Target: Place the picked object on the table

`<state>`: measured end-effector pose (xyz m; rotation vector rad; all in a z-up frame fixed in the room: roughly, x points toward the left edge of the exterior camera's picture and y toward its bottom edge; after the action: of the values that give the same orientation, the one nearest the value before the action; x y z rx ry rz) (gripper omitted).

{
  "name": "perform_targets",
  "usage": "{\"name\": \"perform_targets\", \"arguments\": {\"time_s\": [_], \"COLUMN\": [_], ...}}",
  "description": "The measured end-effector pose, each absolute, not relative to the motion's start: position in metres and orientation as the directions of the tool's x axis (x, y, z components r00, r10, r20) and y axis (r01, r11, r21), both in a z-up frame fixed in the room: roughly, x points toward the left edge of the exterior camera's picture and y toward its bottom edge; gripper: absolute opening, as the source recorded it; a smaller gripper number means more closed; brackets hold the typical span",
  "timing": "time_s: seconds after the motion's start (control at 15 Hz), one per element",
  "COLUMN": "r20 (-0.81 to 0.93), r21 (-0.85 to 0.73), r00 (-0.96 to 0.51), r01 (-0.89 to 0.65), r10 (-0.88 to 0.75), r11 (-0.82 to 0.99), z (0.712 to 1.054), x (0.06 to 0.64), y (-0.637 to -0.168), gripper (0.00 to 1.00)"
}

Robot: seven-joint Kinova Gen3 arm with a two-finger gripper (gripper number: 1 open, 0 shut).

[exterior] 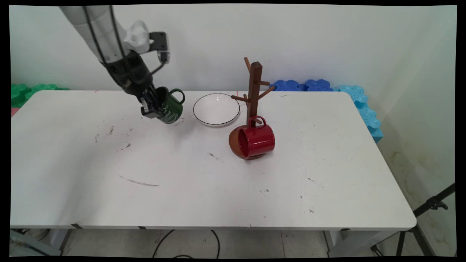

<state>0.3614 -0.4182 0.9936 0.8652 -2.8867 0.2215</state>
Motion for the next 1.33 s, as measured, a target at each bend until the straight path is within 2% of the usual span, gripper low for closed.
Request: {"name": "perform_targets", "arguments": {"time_s": [0.53, 1.33], "r20": [0.052, 0.039], "r21": [-0.098, -0.063], "r00": [-0.854, -0.863], "r01": [-0.52, -0.505], "r10": [-0.518, -0.504], "r11": [0.848, 0.861], "z": [0.944, 0.893], "x": [0.34, 0.324], "y": [-0.452, -0.476], "gripper": [0.0, 0.0]}}
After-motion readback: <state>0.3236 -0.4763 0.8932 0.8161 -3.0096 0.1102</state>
